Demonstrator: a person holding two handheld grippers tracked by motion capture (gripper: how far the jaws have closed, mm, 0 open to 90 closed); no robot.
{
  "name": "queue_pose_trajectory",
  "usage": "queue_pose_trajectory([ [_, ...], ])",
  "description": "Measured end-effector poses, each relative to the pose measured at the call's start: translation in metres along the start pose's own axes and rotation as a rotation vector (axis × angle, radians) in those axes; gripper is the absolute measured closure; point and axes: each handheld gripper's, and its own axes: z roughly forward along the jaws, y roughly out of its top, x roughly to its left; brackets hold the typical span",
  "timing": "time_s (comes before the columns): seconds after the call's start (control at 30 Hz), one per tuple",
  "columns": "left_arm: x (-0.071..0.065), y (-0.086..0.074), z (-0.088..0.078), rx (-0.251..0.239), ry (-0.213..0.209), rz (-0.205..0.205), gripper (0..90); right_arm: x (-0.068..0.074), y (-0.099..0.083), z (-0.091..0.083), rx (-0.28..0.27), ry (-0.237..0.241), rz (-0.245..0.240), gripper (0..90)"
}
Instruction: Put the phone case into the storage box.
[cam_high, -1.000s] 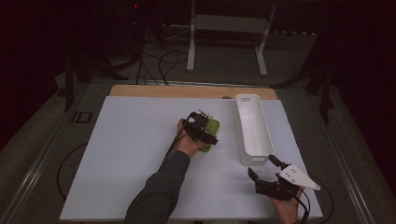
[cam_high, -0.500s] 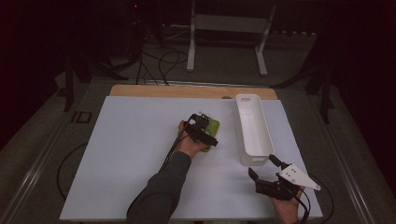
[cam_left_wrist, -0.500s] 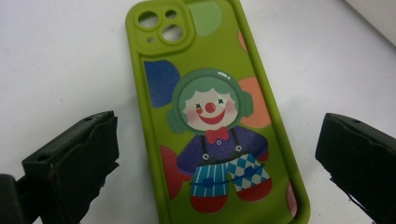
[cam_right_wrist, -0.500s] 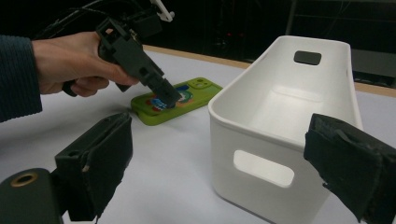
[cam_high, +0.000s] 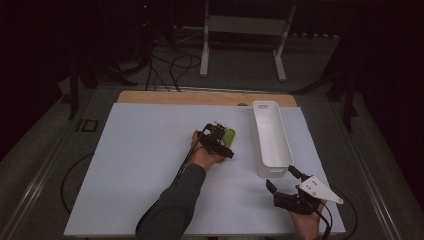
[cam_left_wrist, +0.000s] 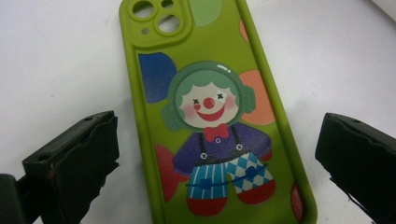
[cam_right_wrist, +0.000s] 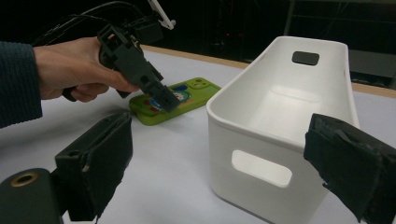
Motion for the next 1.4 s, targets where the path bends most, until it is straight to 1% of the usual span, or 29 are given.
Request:
queue_pose_trajectory([
  [0.07,-0.0001,0.0,0.0003,0.0,-0.003,-0.002,0.0,0.0002,0.0,0.0001,0.0,0.0,-0.001,7.9],
  [0.2,-0.0005,-0.001,0.0021,0.007,0.005,0.004,0.0,0.0002,0.0001,0.0,-0.001,0.0,0.0,7.9],
  [0.3,-0.0004,-0.0024,0.0036,0.007,0.008,0.001,0.0,0.0002,0.0001,-0.0001,-0.001,-0.001,-0.001,8.0],
  [0.47,-0.0023,-0.0029,0.0045,0.005,0.002,0.009,3.0,0.0001,0.0001,-0.0002,-0.001,-0.003,0.0,7.9],
  [0.6,-0.003,-0.0025,0.0045,0.0,0.008,0.01,4.7,-0.0001,0.0001,-0.0004,-0.002,-0.003,0.001,7.9],
  [0.8,-0.0027,-0.0027,0.0054,0.007,0.013,0.012,5.0,-0.0005,0.0003,-0.0007,-0.006,-0.007,-0.003,7.9],
  [0.97,-0.0025,-0.0038,0.0077,0.024,0.014,0.013,5.1,-0.0006,0.0002,-0.0008,-0.006,-0.009,-0.003,8.0],
  [1.17,-0.0024,-0.004,0.0078,0.024,0.011,0.01,8.9,-0.0006,0.0003,-0.001,-0.007,-0.011,-0.002,7.9],
  [1.27,-0.0036,-0.0035,0.0061,0.03,0.024,0.018,10.6,-0.0007,0.0003,-0.0009,-0.007,-0.011,-0.001,7.9],
  [1.33,-0.0043,-0.0033,0.004,0.027,0.036,0.034,13.6,-0.0006,0.0003,-0.0008,-0.007,-0.011,0.001,7.9],
  [1.4,-0.0041,-0.0031,0.0031,0.024,0.037,0.034,15.2,-0.0005,0.0003,-0.0007,-0.007,-0.01,-0.001,8.0],
])
